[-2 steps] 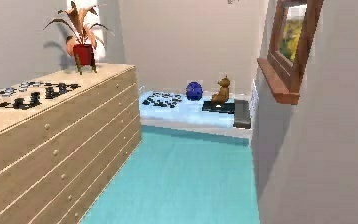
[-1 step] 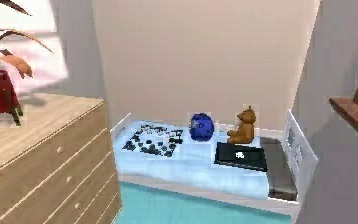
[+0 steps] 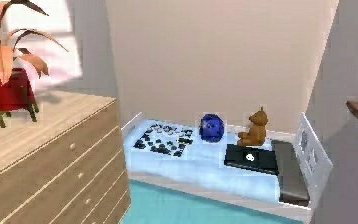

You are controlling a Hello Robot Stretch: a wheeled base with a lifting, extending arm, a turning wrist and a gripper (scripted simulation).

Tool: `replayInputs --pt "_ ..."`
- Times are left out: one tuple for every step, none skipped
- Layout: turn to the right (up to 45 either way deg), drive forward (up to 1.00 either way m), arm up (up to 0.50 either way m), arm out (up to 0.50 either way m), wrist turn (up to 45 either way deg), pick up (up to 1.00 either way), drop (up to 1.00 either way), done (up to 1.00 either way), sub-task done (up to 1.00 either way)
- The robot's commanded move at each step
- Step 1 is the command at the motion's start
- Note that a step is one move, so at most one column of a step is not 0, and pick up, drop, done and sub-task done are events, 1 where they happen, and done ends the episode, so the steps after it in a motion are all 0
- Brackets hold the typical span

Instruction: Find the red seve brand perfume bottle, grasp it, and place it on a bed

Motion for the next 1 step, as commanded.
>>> replayInputs --pt "0.0 0.70 0.00 0.00 0.0 0.00 0.00 0.00 0.00"
